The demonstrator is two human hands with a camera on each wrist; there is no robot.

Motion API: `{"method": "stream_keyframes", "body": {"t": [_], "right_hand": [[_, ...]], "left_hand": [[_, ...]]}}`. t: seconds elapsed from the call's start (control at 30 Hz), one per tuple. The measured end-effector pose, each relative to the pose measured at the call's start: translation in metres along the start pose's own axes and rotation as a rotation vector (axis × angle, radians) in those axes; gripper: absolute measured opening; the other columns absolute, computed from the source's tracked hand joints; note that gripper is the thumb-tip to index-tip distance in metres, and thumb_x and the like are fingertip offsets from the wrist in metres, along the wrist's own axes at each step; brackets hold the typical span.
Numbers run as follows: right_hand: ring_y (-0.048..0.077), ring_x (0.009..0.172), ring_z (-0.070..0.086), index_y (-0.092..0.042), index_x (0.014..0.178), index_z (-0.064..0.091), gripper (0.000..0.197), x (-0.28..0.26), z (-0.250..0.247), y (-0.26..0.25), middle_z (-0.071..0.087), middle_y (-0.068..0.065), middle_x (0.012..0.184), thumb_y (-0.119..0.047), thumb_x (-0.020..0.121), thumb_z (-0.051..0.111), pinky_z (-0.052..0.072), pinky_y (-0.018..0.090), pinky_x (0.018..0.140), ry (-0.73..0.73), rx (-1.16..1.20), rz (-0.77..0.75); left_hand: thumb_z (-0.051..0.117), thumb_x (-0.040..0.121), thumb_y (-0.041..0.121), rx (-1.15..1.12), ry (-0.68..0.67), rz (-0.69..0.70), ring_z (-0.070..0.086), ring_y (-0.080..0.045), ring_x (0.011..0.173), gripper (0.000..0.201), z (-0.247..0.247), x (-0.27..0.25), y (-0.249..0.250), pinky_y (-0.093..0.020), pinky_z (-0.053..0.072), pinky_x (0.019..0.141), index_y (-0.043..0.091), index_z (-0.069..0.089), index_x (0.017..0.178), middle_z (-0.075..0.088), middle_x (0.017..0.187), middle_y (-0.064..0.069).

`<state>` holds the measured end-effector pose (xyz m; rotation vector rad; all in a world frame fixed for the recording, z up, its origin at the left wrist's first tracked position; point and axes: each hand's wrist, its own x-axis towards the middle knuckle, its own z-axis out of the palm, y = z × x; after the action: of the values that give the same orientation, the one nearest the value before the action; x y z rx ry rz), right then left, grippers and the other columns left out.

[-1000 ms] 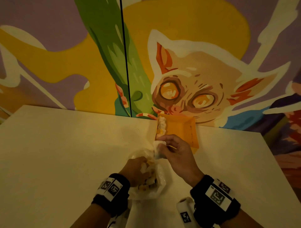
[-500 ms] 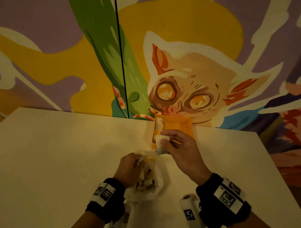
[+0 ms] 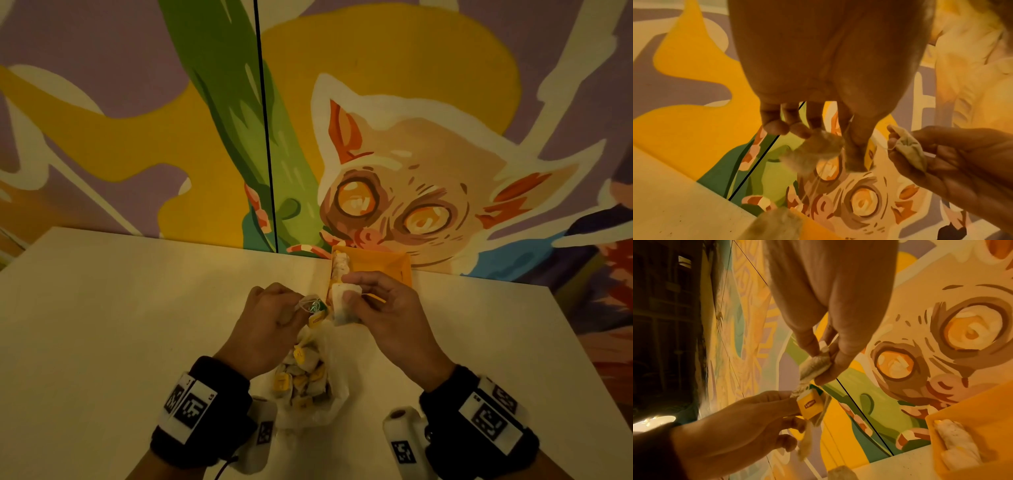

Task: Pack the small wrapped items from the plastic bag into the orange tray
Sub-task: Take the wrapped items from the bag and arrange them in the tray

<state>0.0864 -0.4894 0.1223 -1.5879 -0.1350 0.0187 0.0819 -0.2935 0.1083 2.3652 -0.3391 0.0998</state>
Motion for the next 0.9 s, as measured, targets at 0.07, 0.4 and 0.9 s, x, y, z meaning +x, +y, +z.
{"method": "stream_keyframes", "body": {"t": [0.07, 0.4, 0.9], "right_hand": [[0.022, 0.095, 0.068, -0.03, 0.094, 0.072, 0.022, -0.001, 0.001, 0.003, 0.07, 0.002, 0.099, -0.01, 0.088, 0.067, 0.059, 0.042, 0.081, -0.004, -0.01, 0.007], [0.015, 0.093, 0.068, -0.024, 0.088, 0.072, 0.01, 0.0, 0.004, 0.01, 0.071, -0.002, 0.098, -0.014, 0.088, 0.068, 0.059, 0.034, 0.08, -0.01, -0.097, 0.048], [0.017, 0.078, 0.072, -0.028, 0.085, 0.074, 0.016, -0.011, 0.017, 0.021, 0.072, -0.001, 0.093, -0.016, 0.076, 0.081, 0.06, 0.034, 0.072, -0.061, -0.113, 0.122]], "left_hand": [[0.055, 0.096, 0.023, -0.052, -0.013, -0.042, 0.047, 0.0, 0.087, 0.021, 0.003, 0.0, -0.004, -0.016, 0.033, 0.068, 0.021, 0.068, 0.079, 0.06, 0.087, 0.012], [0.047, 0.099, 0.003, -0.683, -0.126, -0.249, 0.065, -0.013, 0.067, 0.025, 0.009, 0.0, 0.01, -0.024, 0.052, 0.058, -0.001, 0.071, 0.093, 0.07, 0.079, -0.01], [0.049, 0.099, 0.011, -0.916, -0.11, -0.411, 0.069, -0.02, 0.071, 0.025, 0.012, -0.003, 0.017, -0.025, 0.052, 0.057, 0.005, 0.073, 0.099, 0.072, 0.084, -0.012]]}}
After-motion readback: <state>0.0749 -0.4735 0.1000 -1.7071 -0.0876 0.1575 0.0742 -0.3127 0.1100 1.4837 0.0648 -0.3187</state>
